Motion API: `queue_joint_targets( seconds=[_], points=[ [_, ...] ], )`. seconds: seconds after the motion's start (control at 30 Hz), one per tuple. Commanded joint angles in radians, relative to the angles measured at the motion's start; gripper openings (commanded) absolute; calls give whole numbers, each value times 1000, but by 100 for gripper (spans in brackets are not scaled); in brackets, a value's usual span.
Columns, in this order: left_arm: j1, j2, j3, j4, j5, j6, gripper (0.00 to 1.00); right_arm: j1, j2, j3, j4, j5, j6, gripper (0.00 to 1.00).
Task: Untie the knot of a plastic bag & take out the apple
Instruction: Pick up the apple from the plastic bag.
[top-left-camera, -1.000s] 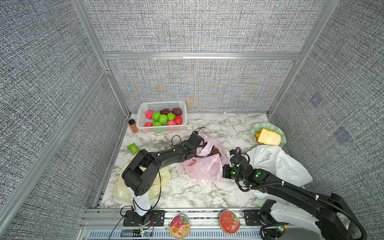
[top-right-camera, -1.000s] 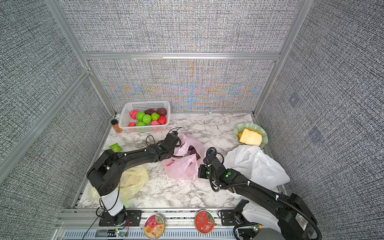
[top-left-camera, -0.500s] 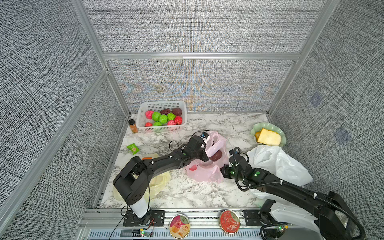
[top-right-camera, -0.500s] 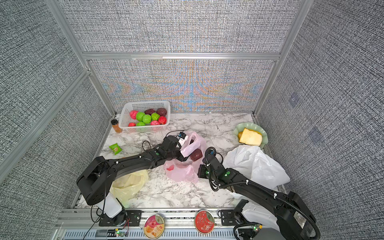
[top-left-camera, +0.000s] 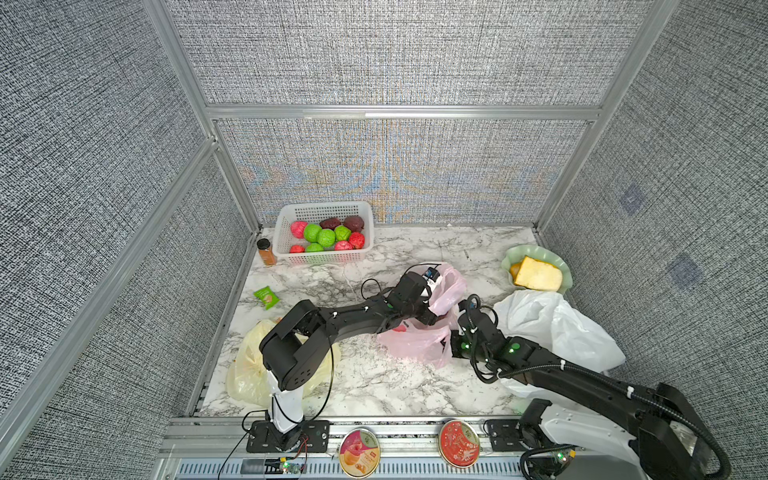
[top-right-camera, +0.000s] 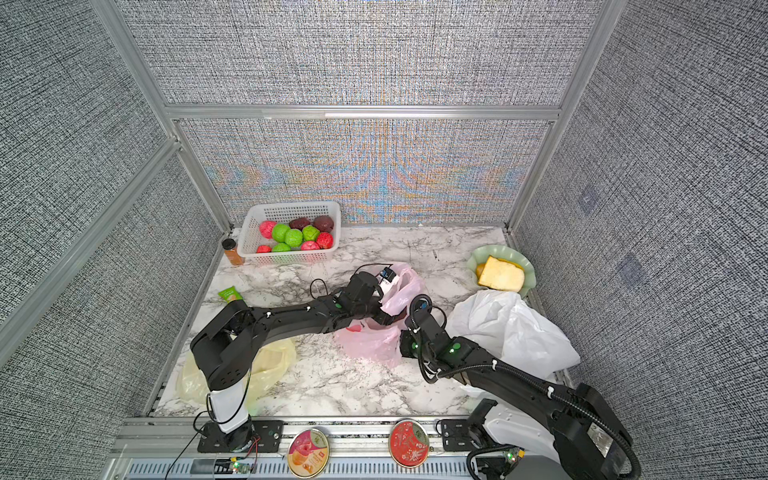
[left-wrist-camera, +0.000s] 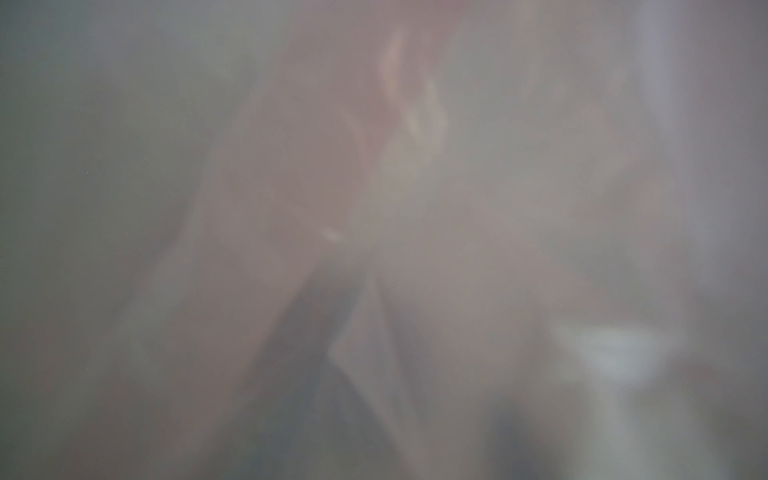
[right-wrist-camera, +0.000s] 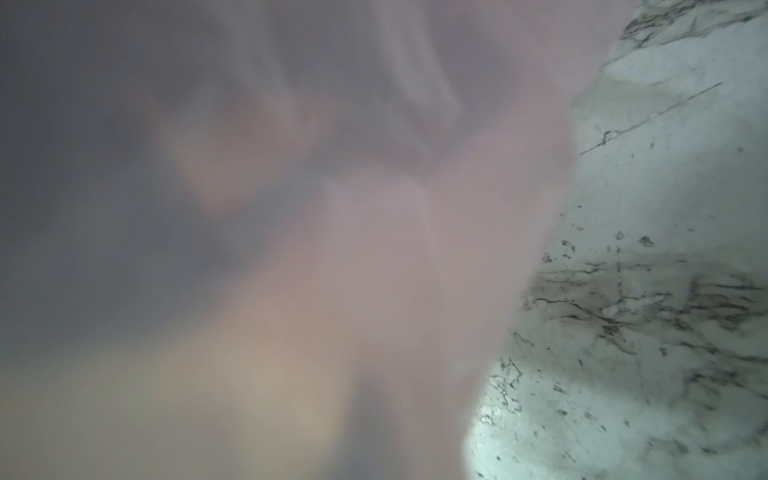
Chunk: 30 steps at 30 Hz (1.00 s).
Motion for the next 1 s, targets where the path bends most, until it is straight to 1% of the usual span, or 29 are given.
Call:
queue_joint_targets(
  seconds=[0.0, 0.2, 0.33, 0.4, 0.5, 0.57, 0.63, 0.7, 0.97],
  points=[
    [0, 34, 27, -33, -71, -11, 70, 0, 7, 1, -16, 4, -8, 0],
    [-3, 123, 73, -20, -85, -14, 73, -2, 12, -11, -5, 1, -5, 0],
    [-3, 198, 130, -39, -81, -7, 73, -4, 9, -14, -13, 4, -5, 0],
    [-3, 223, 145, -49, -71, -6, 71, -5, 3, -18, -16, 7, -2, 0],
    [-3, 226, 139, -64, -75, -10, 65, -10, -7, -19, -25, 15, -5, 0],
    [-3, 202, 116, -58, -78, -13, 61, -13, -12, -24, -28, 21, -6, 0],
    [-3, 160, 91, -64, -84, -13, 54, -16, -14, -28, -28, 26, -6, 0],
    [-3, 112, 68, -71, -90, -7, 51, -19, -12, -29, -26, 30, -8, 0],
    [-3, -119, -5, -141, -125, 12, 49, -24, 35, -25, 4, 38, -17, 0]
  ],
)
